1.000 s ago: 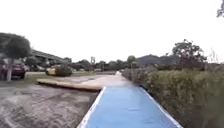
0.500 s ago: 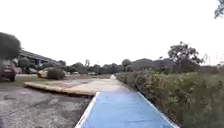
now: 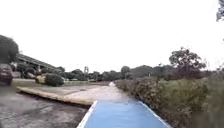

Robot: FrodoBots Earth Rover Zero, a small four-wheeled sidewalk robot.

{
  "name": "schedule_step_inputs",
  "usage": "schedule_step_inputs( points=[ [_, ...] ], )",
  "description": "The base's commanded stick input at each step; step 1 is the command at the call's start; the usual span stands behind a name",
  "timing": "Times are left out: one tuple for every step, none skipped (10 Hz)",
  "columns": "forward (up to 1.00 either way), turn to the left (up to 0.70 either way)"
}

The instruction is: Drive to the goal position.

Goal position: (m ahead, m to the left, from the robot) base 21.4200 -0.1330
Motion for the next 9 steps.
schedule_step_inputs(
  points=[
    [0.5,0.0],
    [0.5,0.0],
    [0.5,0.0],
    [0.5,0.0],
    [0.5,0.0],
    [0.5,0.0],
    [0.5,0.0],
    [0.5,0.0],
    [0.5,0.0]
  ],
)
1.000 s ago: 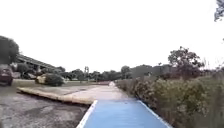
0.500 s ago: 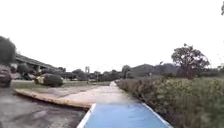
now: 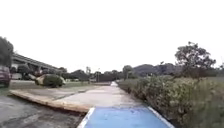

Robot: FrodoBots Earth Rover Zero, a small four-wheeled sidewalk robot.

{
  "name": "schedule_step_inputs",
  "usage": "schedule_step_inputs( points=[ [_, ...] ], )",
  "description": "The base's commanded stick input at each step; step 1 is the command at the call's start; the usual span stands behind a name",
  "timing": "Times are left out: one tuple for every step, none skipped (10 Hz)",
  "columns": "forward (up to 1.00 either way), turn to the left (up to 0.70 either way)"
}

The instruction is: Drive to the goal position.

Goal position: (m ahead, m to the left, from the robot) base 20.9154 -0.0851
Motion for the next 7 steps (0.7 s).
schedule_step_inputs(
  points=[
    [0.5,0.0],
    [0.5,0.0],
    [0.5,0.0],
    [0.5,0.0],
    [0.5,0.0],
    [0.5,0.0],
    [0.5,0.0]
  ],
)
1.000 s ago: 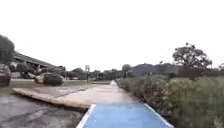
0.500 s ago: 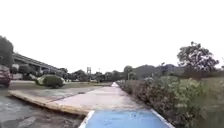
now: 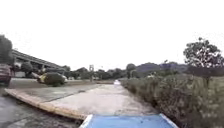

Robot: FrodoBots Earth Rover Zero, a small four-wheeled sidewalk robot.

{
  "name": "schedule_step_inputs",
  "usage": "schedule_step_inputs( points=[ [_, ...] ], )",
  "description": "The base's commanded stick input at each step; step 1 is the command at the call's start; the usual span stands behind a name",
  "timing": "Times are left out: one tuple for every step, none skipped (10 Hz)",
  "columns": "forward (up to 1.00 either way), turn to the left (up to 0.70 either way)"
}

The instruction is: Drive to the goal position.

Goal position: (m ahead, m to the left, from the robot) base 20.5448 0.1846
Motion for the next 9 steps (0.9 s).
schedule_step_inputs(
  points=[
    [0.5,0.0],
    [0.5,0.0],
    [0.5,0.0],
    [0.5,0.0],
    [0.5,0.0],
    [0.5,-0.12],
    [0.5,-0.47],
    [0.5,-0.08],
    [0.5,0.0]
  ],
)
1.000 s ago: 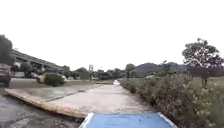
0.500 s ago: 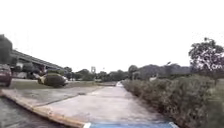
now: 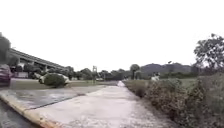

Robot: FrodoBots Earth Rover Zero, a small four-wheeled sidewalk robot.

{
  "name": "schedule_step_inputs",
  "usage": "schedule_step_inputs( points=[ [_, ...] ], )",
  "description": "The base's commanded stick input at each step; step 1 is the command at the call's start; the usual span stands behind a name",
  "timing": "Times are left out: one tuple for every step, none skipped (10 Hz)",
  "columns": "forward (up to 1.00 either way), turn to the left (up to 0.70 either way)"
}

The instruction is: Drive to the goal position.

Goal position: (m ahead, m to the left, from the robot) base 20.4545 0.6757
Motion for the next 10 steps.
schedule_step_inputs(
  points=[
    [0.5,0.0],
    [0.5,0.0],
    [0.5,0.0],
    [0.5,0.0],
    [0.5,0.0],
    [0.5,0.0],
    [0.5,0.0],
    [0.5,0.0],
    [0.5,0.0],
    [0.5,0.0]
  ],
)
